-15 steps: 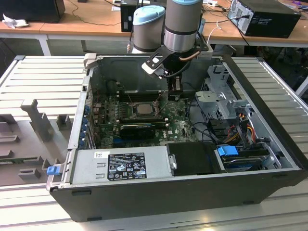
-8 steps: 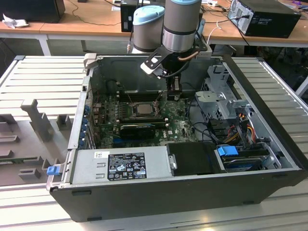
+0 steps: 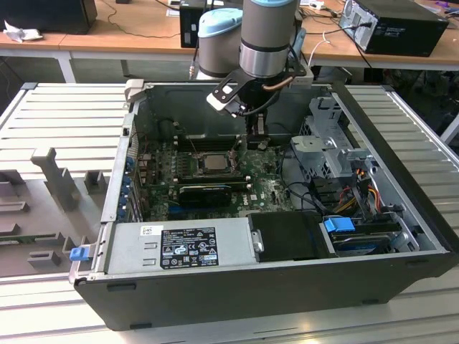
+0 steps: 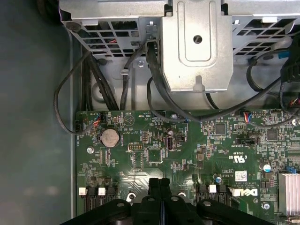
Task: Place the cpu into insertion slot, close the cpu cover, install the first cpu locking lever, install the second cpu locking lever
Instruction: 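Close the cpu cover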
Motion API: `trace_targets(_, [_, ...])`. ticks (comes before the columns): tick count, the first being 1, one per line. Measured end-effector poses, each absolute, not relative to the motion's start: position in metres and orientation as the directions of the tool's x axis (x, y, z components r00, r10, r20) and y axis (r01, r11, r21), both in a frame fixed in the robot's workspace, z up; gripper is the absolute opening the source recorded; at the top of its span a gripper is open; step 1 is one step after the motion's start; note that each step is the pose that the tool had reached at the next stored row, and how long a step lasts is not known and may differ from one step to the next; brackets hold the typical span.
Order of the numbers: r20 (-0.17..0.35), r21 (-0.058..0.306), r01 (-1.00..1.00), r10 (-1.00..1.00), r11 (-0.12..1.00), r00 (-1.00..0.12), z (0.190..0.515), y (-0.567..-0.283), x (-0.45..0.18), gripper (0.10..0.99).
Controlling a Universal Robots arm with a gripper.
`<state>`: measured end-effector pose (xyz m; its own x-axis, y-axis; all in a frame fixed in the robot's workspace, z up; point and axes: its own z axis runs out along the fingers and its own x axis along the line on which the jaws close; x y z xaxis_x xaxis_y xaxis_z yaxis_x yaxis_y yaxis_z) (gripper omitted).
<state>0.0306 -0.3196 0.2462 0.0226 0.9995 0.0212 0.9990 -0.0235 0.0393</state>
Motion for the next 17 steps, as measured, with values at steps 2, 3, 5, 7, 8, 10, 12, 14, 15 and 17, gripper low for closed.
trace_targets(2, [0.021,0.039,0.999,1.000,-0.024,0.023,0.246,-0.320,0.026,0.106])
trace_targets(3, [0.021,0.039,0.999,1.000,-0.023,0.023,0.246,-0.320,0.024,0.106])
trace_targets(5, [0.021,0.039,0.999,1.000,-0.023,0.023,0.246,-0.320,0.022,0.106])
trace_targets(7, [0.021,0.039,0.999,1.000,-0.023,0.023,0.246,-0.320,0.020,0.106])
trace_targets(8, [0.021,0.039,0.999,1.000,-0.023,0.023,0.246,-0.320,0.019,0.106])
trace_targets(10, [0.021,0.037,0.999,1.000,-0.024,0.023,0.245,-0.319,0.005,0.106])
trace_targets(12, [0.021,0.022,0.999,1.000,-0.023,0.023,0.238,-0.320,0.002,0.106])
trace_targets(14, [0.021,0.018,1.000,1.000,-0.022,0.022,0.236,-0.319,0.002,0.106])
trace_targets(15, [0.021,0.016,1.000,1.000,-0.022,0.022,0.235,-0.320,0.001,0.106])
trace_targets(17, [0.021,0.010,1.000,1.000,-0.022,0.022,0.233,-0.320,-0.005,0.106])
